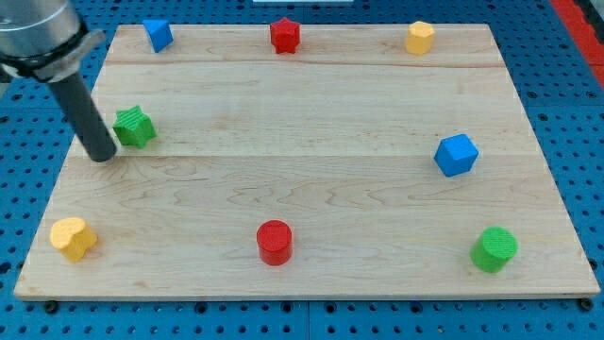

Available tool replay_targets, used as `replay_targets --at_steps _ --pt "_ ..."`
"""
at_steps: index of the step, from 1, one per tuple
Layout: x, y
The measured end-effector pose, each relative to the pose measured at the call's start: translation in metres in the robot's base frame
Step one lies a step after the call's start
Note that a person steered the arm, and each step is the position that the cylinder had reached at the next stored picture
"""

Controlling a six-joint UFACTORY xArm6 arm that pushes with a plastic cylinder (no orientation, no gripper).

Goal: Place the green star diagonally in between the blue triangle and red circle

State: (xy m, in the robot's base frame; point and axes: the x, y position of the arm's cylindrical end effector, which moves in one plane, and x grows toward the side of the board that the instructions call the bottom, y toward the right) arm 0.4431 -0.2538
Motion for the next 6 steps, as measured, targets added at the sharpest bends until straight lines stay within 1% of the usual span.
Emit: replay_targets --at_steps 1,2,3,4,6 --pt "-0.018 0.009" --pt "-0.061 0.028" --pt "-0.071 0.076" --pt "-0.074 0.110" --pt "-0.084 0.111"
